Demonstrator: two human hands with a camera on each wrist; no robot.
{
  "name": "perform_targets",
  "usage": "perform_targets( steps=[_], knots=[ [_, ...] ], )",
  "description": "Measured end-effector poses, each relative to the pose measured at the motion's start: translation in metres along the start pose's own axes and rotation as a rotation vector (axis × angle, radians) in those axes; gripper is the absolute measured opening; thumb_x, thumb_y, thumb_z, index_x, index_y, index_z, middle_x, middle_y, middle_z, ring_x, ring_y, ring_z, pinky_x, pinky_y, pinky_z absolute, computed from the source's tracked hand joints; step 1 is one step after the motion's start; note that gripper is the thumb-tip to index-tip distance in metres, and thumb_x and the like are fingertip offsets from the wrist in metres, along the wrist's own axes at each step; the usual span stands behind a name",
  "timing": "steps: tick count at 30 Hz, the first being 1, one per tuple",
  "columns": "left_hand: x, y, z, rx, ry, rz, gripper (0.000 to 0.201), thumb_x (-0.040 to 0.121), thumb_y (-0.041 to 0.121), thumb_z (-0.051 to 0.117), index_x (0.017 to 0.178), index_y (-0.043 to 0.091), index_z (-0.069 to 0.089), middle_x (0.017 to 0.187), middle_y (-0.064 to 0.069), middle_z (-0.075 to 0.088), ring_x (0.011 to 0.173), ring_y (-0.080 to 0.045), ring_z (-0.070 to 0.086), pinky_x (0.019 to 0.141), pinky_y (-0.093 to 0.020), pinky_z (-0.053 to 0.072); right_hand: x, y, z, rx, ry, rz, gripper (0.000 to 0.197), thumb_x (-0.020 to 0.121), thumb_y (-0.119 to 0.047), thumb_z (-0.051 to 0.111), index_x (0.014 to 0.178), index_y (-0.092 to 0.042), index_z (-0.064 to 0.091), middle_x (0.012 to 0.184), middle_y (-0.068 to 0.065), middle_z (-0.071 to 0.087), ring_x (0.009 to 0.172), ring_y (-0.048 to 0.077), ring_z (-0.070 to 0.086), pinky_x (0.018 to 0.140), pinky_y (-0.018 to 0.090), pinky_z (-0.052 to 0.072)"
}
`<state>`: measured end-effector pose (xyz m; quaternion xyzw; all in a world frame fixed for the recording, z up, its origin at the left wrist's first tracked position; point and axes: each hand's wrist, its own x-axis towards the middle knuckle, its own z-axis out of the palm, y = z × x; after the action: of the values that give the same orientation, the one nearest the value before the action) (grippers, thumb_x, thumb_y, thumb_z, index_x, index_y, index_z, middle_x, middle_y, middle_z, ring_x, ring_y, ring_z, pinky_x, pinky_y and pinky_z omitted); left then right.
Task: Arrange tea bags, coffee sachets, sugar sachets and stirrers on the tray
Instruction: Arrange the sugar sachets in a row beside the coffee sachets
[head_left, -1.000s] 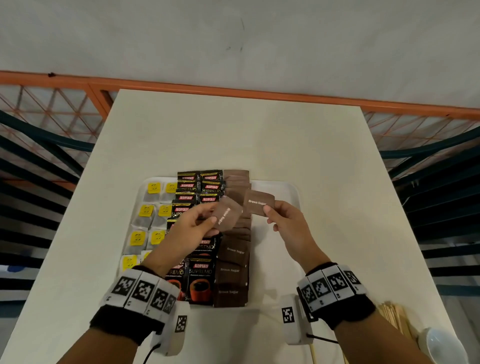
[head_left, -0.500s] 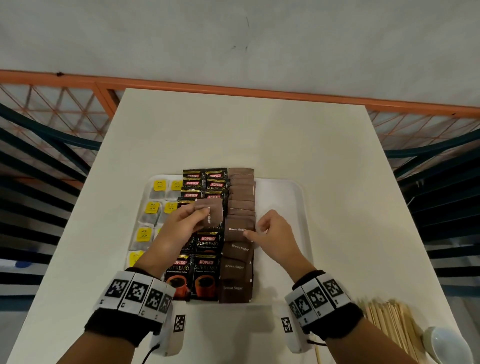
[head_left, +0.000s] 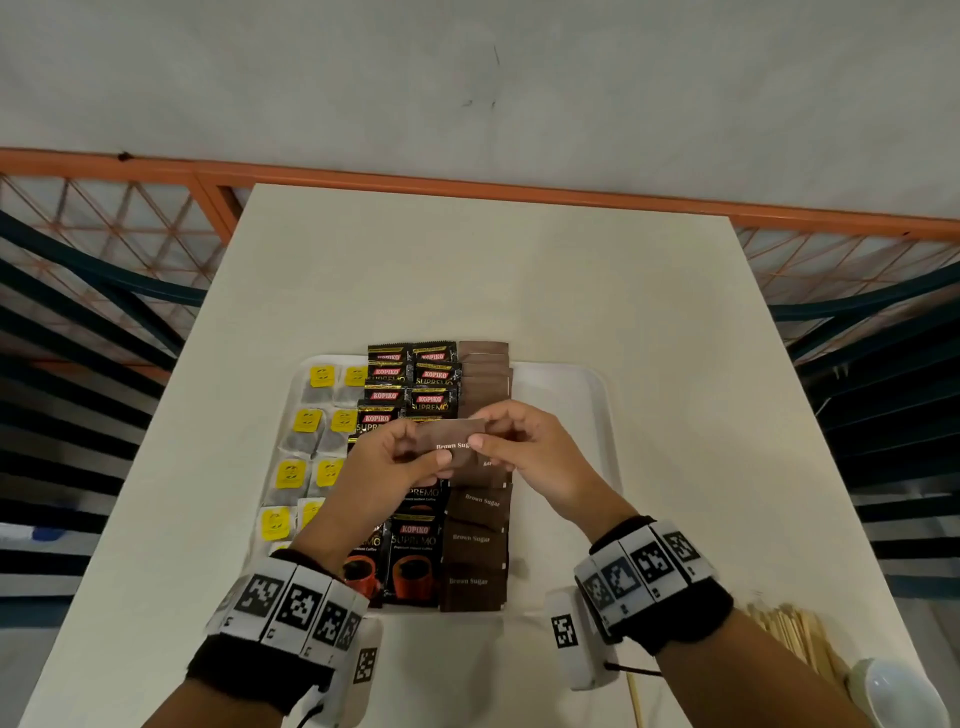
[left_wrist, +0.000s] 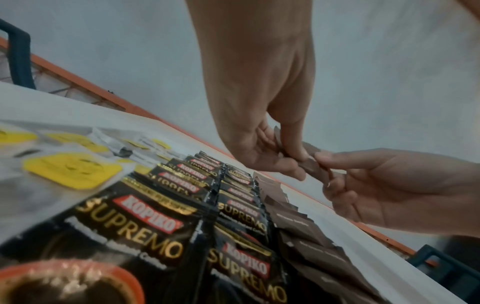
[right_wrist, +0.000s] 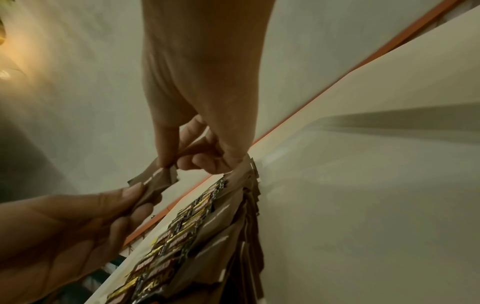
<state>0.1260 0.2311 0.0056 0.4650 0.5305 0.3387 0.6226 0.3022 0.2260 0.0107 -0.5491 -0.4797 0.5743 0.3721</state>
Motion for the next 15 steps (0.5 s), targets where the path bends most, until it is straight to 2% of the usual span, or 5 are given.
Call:
perform_targets(
  steps=[4, 8, 11, 13, 15],
  knots=[
    [-0.001, 0.001, -0.001, -0.006, 0.008, 0.008, 0.015, 0.082, -0.002, 0.062, 0.078, 0.012, 0.059, 0.072, 0.002, 0.074, 0.065, -0.011, 0.07, 0.06, -0.018, 0.056, 0.002, 0.0, 0.004, 0.02, 0.039, -0.059, 0.02, 0.084, -0.004, 0.063, 0.083, -0.022, 0.068, 0.075, -0.004, 0.063, 0.059, -0.002, 0.052, 0.058, 0.015, 0.04],
    [-0.002, 0.006, 0.001, -0.046, 0.032, 0.002, 0.019, 0.09, 0.001, 0.053, 0.093, 0.016, 0.064, 0.073, 0.006, 0.074, 0.069, -0.01, 0.071, 0.062, -0.016, 0.056, 0.005, 0.004, 0.002, 0.003, 0.074, 0.02, 0.032, 0.082, -0.015, 0.067, 0.113, -0.021, 0.059, 0.082, -0.003, 0.065, 0.071, 0.006, 0.06, 0.063, 0.017, 0.043],
    [-0.005, 0.008, 0.002, 0.009, 0.041, 0.0, 0.022, 0.095, 0.009, 0.045, 0.096, 0.022, 0.063, 0.074, 0.009, 0.073, 0.07, -0.007, 0.07, 0.065, -0.017, 0.056, 0.008, 0.006, -0.003, -0.048, 0.093, 0.053, 0.022, 0.082, -0.014, 0.068, 0.102, -0.007, 0.064, 0.089, 0.003, 0.069, 0.074, 0.007, 0.062, 0.067, 0.015, 0.047],
    [-0.009, 0.009, -0.002, 0.076, 0.079, -0.001, 0.022, 0.098, 0.018, 0.04, 0.105, 0.022, 0.061, 0.085, 0.007, 0.071, 0.076, -0.008, 0.069, 0.069, -0.018, 0.055, 0.012, 0.007, -0.008, -0.057, 0.177, 0.072, 0.012, 0.081, -0.012, 0.069, 0.092, -0.011, 0.064, 0.083, -0.002, 0.067, 0.073, 0.005, 0.061, 0.066, 0.009, 0.047],
    [-0.016, 0.008, -0.01, 0.117, 0.122, -0.004, 0.027, 0.099, 0.025, 0.036, 0.113, 0.02, 0.059, 0.094, 0.002, 0.07, 0.084, -0.014, 0.067, 0.073, -0.02, 0.052, 0.017, 0.013, -0.013, -0.058, 0.252, 0.094, 0.01, 0.08, -0.011, 0.07, 0.089, -0.013, 0.064, 0.08, -0.003, 0.066, 0.075, 0.008, 0.06, 0.075, 0.018, 0.048]
  ],
)
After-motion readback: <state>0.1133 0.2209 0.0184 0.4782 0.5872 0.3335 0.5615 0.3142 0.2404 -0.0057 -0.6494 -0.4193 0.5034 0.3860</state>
